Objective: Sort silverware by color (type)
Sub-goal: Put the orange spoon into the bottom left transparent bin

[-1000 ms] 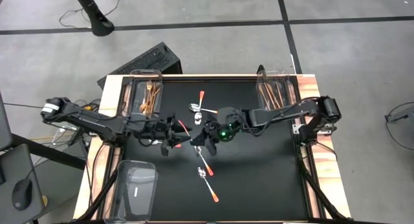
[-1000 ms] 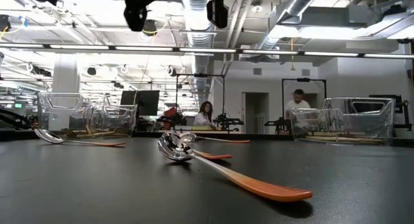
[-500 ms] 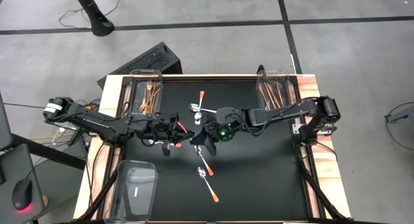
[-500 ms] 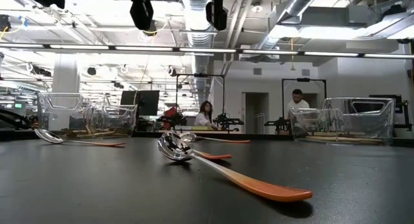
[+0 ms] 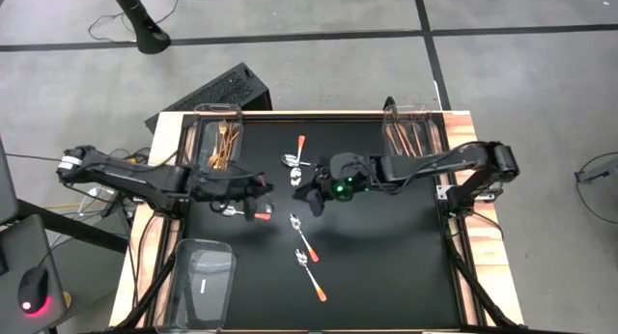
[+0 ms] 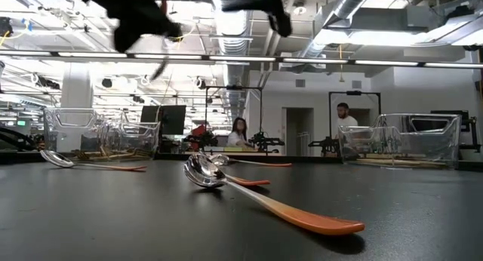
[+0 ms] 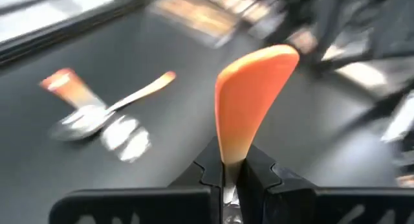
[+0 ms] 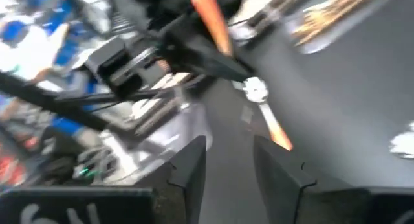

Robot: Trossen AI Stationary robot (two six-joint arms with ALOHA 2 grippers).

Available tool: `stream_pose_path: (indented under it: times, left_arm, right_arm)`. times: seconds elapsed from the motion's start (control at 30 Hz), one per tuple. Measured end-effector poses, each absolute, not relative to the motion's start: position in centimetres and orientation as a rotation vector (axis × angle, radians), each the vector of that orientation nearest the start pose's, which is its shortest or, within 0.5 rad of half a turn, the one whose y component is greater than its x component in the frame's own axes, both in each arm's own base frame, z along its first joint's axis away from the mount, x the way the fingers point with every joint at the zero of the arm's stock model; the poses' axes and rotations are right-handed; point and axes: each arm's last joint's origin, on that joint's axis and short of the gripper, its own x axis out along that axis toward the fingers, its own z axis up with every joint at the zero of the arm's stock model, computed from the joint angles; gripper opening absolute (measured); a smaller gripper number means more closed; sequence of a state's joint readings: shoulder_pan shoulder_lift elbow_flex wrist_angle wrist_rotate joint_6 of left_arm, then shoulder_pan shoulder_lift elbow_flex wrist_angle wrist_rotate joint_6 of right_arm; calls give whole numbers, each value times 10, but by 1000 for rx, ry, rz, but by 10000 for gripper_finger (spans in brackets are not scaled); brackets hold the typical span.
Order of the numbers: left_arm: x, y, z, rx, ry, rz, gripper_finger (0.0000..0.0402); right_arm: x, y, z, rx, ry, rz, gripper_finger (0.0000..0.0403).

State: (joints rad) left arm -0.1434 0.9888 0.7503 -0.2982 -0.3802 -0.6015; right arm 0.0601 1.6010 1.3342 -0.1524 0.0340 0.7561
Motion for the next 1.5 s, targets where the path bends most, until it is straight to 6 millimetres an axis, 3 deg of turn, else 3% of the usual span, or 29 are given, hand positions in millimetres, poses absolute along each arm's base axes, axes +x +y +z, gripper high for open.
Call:
stream_pose_path:
  times: [0.23, 0.37, 0.67, 0.87, 1.0, 1.13, 1.33, 1.5]
  left_arm:
    - [178, -23, 313, -635, 697, 592, 5]
    - [165, -34, 320, -777, 792, 607, 6]
    - [135, -91, 287, -1040, 980, 645, 7]
    - [119, -116, 272, -1137, 1048, 715, 8]
    - [117, -126, 259, -1129, 1137, 743, 11]
    - [122, -135, 246, -1130, 1206, 723, 27]
    - [132, -149, 231, -1165, 1225, 598, 83]
    - [135, -150, 227, -1164, 1200, 596, 129]
  right_arm:
    - [343, 0, 325, 658, 529, -274, 148]
    - [339, -9, 317, 651, 603, -324, 140]
    - [339, 3, 312, 620, 652, -292, 130]
    - [345, 12, 303, 600, 694, -250, 129]
    - [357, 21, 287, 592, 757, -155, 125]
    - [369, 32, 266, 678, 804, -188, 114]
    - [380, 47, 229, 752, 906, -292, 116]
    - [389, 62, 203, 741, 953, -289, 144]
